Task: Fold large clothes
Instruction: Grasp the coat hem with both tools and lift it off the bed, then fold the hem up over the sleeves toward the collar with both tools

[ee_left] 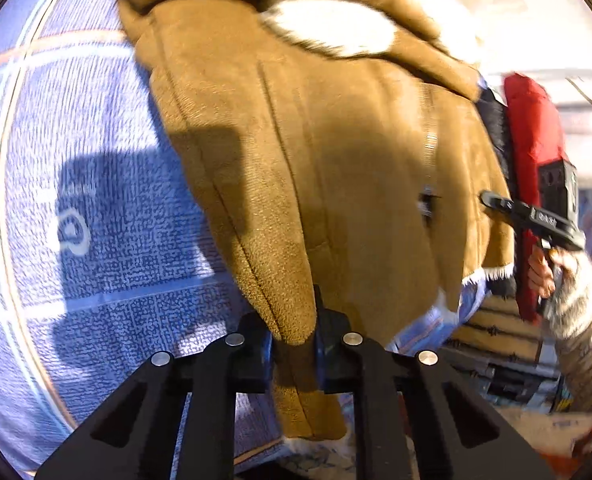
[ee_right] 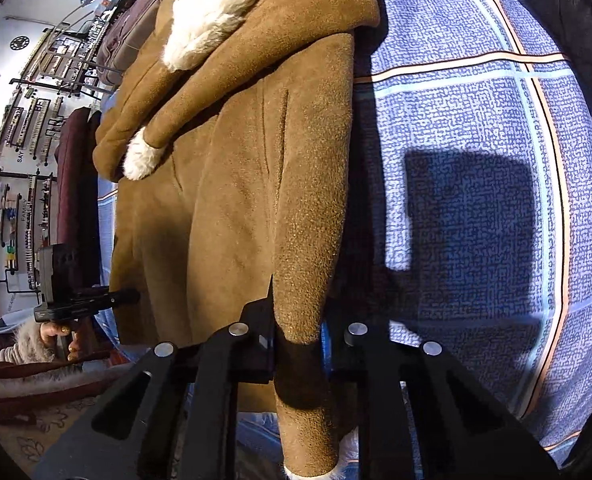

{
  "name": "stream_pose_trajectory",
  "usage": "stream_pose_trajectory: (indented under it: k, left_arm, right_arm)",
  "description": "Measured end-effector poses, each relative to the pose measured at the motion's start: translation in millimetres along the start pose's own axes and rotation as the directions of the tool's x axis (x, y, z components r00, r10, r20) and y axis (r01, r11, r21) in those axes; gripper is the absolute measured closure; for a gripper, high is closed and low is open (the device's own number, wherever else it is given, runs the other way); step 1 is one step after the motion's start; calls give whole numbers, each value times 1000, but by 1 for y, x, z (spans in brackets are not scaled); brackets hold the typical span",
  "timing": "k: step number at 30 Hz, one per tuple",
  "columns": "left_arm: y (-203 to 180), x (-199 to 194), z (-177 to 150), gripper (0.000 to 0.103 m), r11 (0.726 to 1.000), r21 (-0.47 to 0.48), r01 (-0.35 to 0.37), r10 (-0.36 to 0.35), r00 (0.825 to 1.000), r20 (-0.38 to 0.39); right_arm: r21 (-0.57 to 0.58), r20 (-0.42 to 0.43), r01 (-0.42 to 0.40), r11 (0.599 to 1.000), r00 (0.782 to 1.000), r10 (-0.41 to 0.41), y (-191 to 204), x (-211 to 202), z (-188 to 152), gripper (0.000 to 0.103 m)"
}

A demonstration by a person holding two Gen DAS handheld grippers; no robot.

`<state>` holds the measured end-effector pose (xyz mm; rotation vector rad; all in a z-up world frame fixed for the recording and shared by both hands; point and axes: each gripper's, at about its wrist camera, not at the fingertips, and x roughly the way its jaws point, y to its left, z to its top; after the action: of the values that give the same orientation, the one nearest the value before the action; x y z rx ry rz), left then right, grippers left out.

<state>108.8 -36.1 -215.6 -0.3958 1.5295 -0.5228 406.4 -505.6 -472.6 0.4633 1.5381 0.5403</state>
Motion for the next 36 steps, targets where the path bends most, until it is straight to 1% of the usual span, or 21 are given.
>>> stream_pose_trajectory:
  k: [2, 3, 6, 8, 10, 14, 16, 18, 19, 20, 22, 24, 26, 27, 28, 29, 30, 32, 34, 35, 36]
  left_arm:
    - [-4, -9, -2, 89, 996, 80, -26, 26, 1000, -2]
    - [-3, -13, -3, 90, 995, 98, -32, 32, 999, -4]
    - [0, -25, -9, 90, 992, 118, -37, 38, 999, -6]
    - [-1, -30, -17, 90, 987, 147, -64, 66, 998, -9]
    - [3, -36, -32, 90, 983, 167, -79, 83, 996, -22]
    - [22, -35, -65, 90, 985, 139, -99, 111, 991, -80]
    - [35, -34, -78, 90, 991, 93, -91, 101, 990, -98]
    - [45, -36, -78, 90, 997, 29, -70, 72, 993, -91]
    - [49, -35, -76, 90, 998, 7, -60, 61, 994, -94]
    - [52, -34, -75, 90, 998, 12, -68, 69, 993, -98]
    - [50, -34, -72, 89, 994, 61, -94, 101, 988, -116]
    - [48, -30, -68, 88, 991, 79, -104, 114, 985, -129]
    - [50, -26, -66, 85, 994, 62, -86, 94, 987, -134]
    - [53, -24, -67, 79, 995, 52, -86, 92, 987, -130]
    - [56, -23, -67, 74, 995, 41, -87, 91, 987, -128]
    - [58, -21, -68, 59, 996, 30, -83, 86, 988, -131]
    - [57, -19, -74, 47, 997, 17, -76, 78, 988, -134]
    - [60, -15, -83, 45, 998, 5, -59, 59, 987, -148]
    - [59, -11, -91, 45, 997, 7, -71, 71, 984, -164]
    - [57, -9, -95, 47, 998, 6, -70, 70, 984, -166]
    - [58, -7, -98, 51, 998, -3, -67, 65, 982, -175]
  right_arm:
    - [-14, 10, -6, 1000, 1000, 6, 10, -8, -5, 87]
    - [-15, 16, -11, 1000, 1000, 11, 15, -11, -8, 87]
    - [-15, 24, -37, 999, 999, 37, 26, -18, -22, 88]
    - [-15, 10, -50, 999, 999, 50, 34, -17, -35, 88]
    - [-26, -13, -49, 998, 999, 49, 43, -15, -52, 88]
    - [-7, -80, -73, 997, 994, 72, 53, -7, -95, 88]
    - [33, -115, -71, 997, 991, 74, 48, -1, -119, 88]
    - [98, -128, -91, 991, 986, 103, 37, 4, -135, 88]
    - [128, -121, -94, 987, 987, 110, 31, 4, -139, 88]
    - [146, -117, -95, 985, 987, 113, 29, 6, -140, 88]
    - [156, -131, -102, 982, 984, 123, 30, 7, -137, 88]
    - [149, -150, -91, 985, 982, 114, 31, 8, -134, 87]
    - [149, -159, -99, 984, 980, 122, 27, 5, -132, 81]
    - [153, -158, -97, 984, 980, 121, 25, 5, -132, 69]
    - [167, -156, -89, 982, 981, 116, 20, 5, -134, 52]
    - [182, -153, -79, 980, 982, 107, 29, 14, -131, 49]
    - [185, -159, -66, 980, 982, 96, 26, 17, -136, 49]
    - [187, -199, -39, 982, 977, 77, 22, 24, -151, 49]
    - [205, -236, -32, 978, 968, 81, 26, 35, -163, 49]
    - [207, -244, -28, 978, 967, 79, 26, 36, -171, 49]
    - [209, -244, -35, 977, 966, 87, 27, 37, -176, 49]
